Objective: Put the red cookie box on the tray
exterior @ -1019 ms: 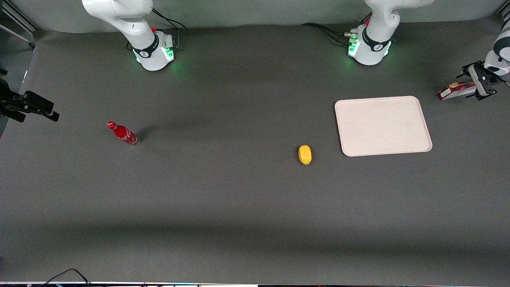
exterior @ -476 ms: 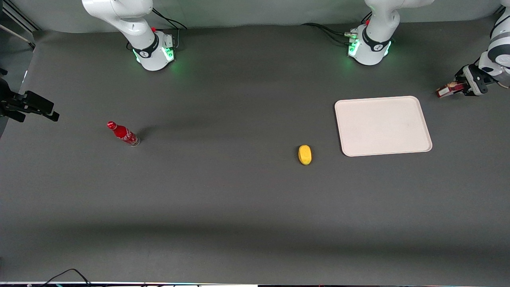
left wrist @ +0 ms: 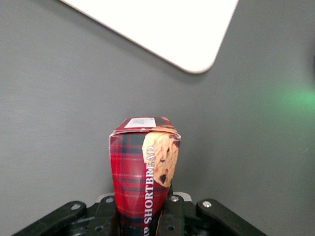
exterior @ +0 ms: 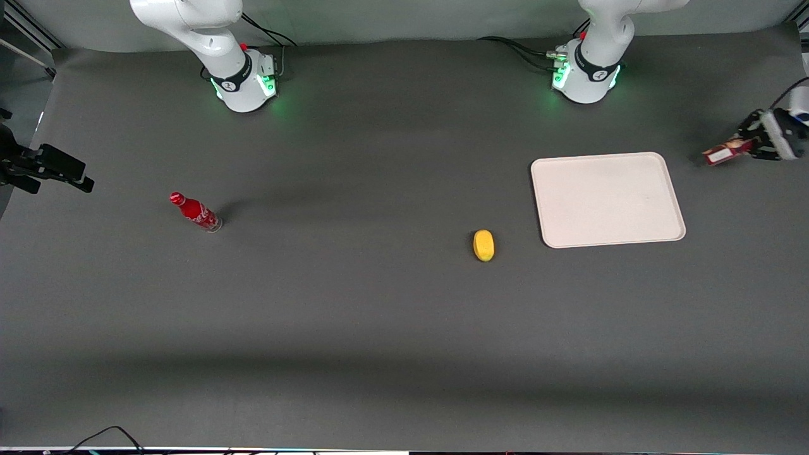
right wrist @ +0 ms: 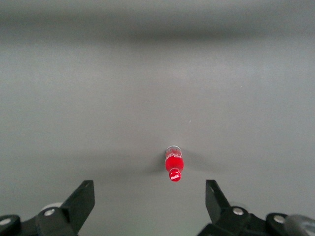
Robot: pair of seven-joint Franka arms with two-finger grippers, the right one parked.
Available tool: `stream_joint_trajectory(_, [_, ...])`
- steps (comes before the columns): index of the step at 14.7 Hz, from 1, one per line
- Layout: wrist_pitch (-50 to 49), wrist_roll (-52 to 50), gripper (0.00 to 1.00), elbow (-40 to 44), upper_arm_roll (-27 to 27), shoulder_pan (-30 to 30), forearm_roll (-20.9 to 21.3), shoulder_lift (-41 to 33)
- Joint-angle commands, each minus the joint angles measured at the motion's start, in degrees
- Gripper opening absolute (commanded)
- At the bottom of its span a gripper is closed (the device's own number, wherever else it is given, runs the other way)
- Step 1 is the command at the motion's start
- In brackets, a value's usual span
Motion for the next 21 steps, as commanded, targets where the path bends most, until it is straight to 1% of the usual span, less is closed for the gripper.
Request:
stream_joint_trajectory(1, [-12.39,-12.39,0.0,13.92,0.61,-0.81,0.49,0.17])
stream_joint_trajectory(3, [-19.85,-21.08,0.0,23.84,-0.09,-1.16,2.51,0.34])
stream_joint_trajectory(5, [-27.85,-33.11,0.0,32.46,-3.42,-1.51,4.36,0.26])
stream_joint_trajectory(8, [-36.21,-53.05,0.0,45.65,-9.74,-1.69,7.25,0.34])
stream_joint_trajectory(11, [-40.27,-74.23,0.0,53.05,-18.26,-1.95,10.59,0.34])
stream_joint_trajectory(14, [-40.63,-91.04,0.0,56.14,-26.26,-1.95,13.85,0.78])
stream_joint_trajectory(16, [-39.5,-103.94,0.0,56.85,-29.26,-1.95,14.38,1.57])
stream_joint_trajectory(17, [-39.4,-108.88,0.0,56.85,-29.88,-1.95,14.3,2.53])
stream_joint_trajectory(19, [-37.83,-112.17,0.0,56.41,-30.33,-1.95,14.38,5.43])
stream_joint_trajectory(20, [-35.21,-112.18,0.0,55.19,-30.42,-1.95,14.91,6.31])
stream_joint_trajectory(21, [-31.79,-112.18,0.0,51.87,-30.42,-1.86,14.56,6.41])
